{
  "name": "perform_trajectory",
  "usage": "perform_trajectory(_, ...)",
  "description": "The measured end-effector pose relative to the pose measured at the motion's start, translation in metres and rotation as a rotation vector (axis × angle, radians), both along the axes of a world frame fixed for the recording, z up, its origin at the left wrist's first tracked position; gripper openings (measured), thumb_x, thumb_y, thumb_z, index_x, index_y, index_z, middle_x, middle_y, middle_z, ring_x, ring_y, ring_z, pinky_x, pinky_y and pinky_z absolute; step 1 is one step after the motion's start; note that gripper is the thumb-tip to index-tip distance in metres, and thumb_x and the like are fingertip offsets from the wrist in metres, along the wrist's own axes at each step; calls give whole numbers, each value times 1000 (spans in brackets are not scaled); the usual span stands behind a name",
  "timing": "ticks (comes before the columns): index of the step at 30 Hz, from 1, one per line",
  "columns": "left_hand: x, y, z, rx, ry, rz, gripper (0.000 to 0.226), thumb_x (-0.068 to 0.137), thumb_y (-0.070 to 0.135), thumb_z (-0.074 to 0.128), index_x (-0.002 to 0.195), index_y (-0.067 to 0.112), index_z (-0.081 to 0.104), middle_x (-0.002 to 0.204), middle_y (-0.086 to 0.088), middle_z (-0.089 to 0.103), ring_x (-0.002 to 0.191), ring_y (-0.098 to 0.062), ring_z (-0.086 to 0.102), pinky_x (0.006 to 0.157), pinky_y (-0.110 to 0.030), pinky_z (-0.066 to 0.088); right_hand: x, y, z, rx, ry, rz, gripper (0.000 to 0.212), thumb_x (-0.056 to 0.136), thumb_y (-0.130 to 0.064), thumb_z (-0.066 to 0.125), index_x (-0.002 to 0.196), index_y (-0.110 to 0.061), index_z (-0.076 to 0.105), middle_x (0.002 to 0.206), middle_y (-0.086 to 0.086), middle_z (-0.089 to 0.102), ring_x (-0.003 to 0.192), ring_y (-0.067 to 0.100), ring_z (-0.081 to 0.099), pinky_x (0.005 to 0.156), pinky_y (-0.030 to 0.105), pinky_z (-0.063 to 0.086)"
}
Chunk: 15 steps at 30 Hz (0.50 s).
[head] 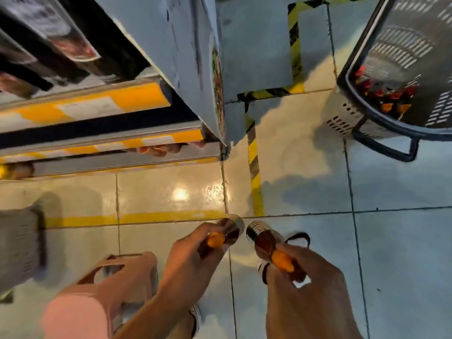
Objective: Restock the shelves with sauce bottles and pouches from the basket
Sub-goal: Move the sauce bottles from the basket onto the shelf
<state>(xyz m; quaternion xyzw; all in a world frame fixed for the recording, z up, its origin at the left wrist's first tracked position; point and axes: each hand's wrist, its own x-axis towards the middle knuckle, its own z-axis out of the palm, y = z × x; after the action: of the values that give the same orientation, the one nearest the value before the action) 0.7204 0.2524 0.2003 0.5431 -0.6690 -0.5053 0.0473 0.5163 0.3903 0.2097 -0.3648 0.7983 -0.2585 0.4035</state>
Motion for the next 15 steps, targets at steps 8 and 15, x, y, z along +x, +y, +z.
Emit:
perform_trajectory(8, 169, -54, -40, -128, 91, 61, 24, 94, 45, 68, 115, 34, 63, 88, 17, 69, 75, -4, 64, 60, -12, 42, 155, -65, -32, -102, 23, -52, 23, 86, -34, 76, 107, -41, 70, 89, -15, 71, 74, 10, 69, 59, 27, 56)
perform_trajectory(15, 284, -114, -77, -342, 54, 131, 16, 98, 34, 69, 112, 36, 61, 80, 18, 65, 77, -2, 63, 58, -10, 39, 267, -163, -64, -209, 119, 38, 26, 85, -34, 77, 106, -47, 67, 83, -26, 70, 72, -1, 69, 64, 17, 54)
